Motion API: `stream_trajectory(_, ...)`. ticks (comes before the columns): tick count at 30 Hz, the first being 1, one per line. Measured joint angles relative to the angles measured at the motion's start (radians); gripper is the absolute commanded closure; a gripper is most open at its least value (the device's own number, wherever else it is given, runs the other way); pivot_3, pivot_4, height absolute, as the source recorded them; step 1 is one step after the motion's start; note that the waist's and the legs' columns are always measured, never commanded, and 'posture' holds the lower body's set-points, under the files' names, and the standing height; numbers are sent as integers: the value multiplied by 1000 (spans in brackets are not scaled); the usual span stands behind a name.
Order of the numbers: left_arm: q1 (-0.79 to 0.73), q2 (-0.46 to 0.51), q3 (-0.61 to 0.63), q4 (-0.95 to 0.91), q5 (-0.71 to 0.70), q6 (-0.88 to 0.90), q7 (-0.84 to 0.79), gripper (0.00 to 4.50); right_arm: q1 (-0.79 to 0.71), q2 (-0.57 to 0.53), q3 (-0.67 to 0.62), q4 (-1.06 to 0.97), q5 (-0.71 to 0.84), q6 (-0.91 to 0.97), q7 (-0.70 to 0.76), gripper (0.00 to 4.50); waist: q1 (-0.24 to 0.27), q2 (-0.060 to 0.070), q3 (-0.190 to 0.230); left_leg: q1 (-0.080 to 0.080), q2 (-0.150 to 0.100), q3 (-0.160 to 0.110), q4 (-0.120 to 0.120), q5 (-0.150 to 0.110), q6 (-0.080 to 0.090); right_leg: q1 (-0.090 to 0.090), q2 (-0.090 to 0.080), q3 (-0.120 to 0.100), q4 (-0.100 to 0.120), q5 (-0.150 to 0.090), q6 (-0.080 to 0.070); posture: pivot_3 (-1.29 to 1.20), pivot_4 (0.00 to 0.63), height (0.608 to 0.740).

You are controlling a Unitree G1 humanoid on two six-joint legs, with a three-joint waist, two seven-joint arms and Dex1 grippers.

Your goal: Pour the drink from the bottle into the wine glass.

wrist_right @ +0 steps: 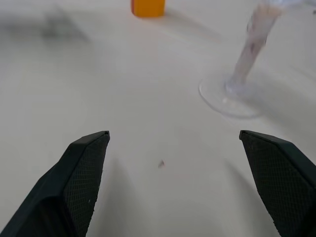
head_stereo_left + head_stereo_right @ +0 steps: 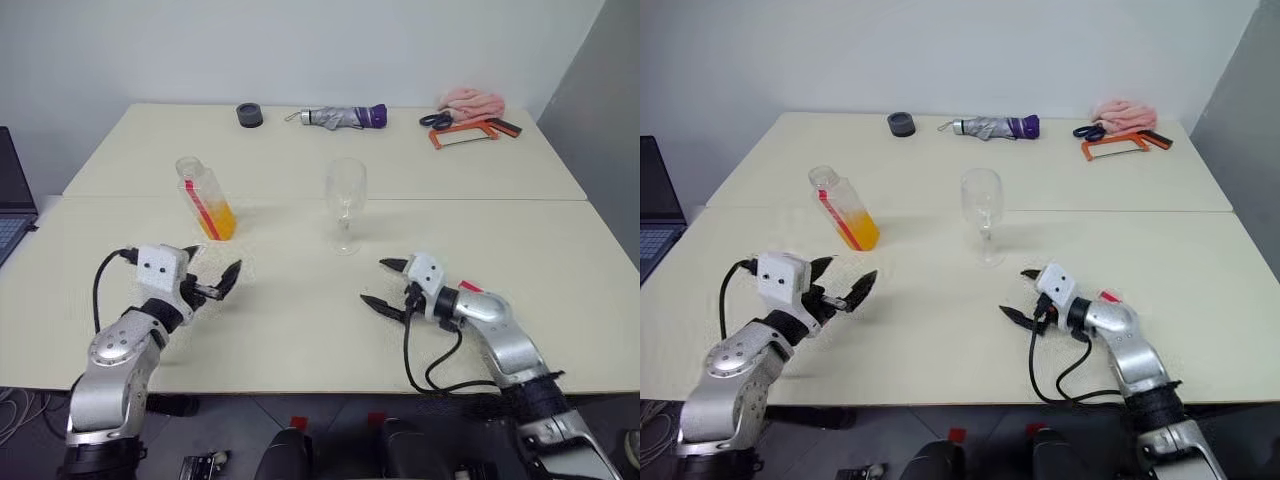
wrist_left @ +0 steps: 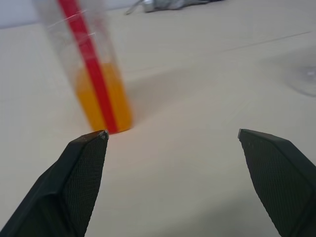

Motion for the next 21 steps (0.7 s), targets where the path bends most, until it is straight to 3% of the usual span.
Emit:
stream_trajectory(7, -109, -25, 47, 101, -11, -62, 40, 0, 1, -24, -10, -282, 125, 202, -11, 10, 13, -1, 0, 0, -2, -1, 0, 0, 0, 1, 0, -2, -1, 0, 0, 0, 150, 740)
stream_trajectory(21, -297, 21, 26, 311, 1, -71, -6, 0, -17, -48, 35, -345, 137, 291, -38, 10, 13, -1, 0, 0, -5, -2, 0, 0, 0, 1, -1, -2, -1, 0, 0, 0, 150, 740)
